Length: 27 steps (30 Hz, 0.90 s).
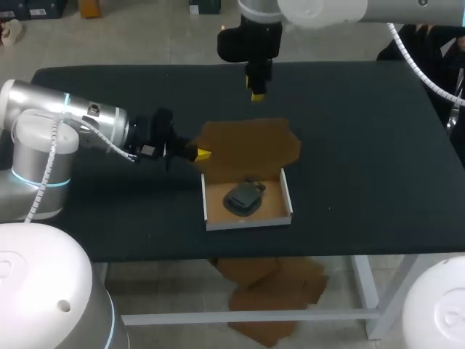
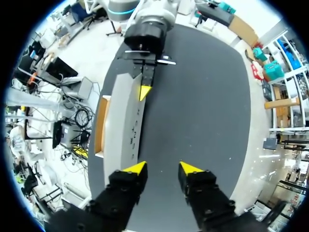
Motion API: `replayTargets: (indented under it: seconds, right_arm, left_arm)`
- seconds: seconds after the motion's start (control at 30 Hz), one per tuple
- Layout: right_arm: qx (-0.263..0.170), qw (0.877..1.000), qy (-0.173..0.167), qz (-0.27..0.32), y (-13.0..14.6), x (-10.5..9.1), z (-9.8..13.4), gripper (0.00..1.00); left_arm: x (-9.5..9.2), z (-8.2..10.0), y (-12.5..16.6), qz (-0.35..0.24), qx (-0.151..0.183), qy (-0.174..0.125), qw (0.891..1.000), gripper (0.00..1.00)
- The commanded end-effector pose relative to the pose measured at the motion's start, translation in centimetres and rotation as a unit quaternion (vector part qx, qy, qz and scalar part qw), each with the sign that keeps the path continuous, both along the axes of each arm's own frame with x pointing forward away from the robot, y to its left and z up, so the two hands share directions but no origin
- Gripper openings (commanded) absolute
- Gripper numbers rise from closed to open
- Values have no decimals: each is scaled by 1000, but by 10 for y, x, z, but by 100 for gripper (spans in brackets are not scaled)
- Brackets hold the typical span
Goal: Assemble the packaging by folding the flat box into shape, placing the metal phone stand inside, and closing the box properly
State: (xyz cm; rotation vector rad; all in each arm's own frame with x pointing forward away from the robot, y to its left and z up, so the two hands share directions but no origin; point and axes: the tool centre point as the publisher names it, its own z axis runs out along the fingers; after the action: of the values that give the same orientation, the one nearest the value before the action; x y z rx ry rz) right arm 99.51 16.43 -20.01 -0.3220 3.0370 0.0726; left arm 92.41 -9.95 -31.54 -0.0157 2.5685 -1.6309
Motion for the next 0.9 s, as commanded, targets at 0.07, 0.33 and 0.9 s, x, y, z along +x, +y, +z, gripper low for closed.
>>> replayTargets:
  seconds: [0.07, 0.33, 0.9]
  right_arm:
    - [-3, 1000, -1, -2, 5, -5, -5, 45]
    - [-13, 1000, 0, -5, 10, -14, -11, 37]
    - [-12, 1000, 6, 1, 19, -41, -20, 35]
  left_arm:
    - [0, -1, 0, 0, -1, 0, 1000, 0]
    - [0, -1, 0, 0, -1, 0, 1000, 0]
    - [0, -1, 0, 0, -1, 0, 1000, 0]
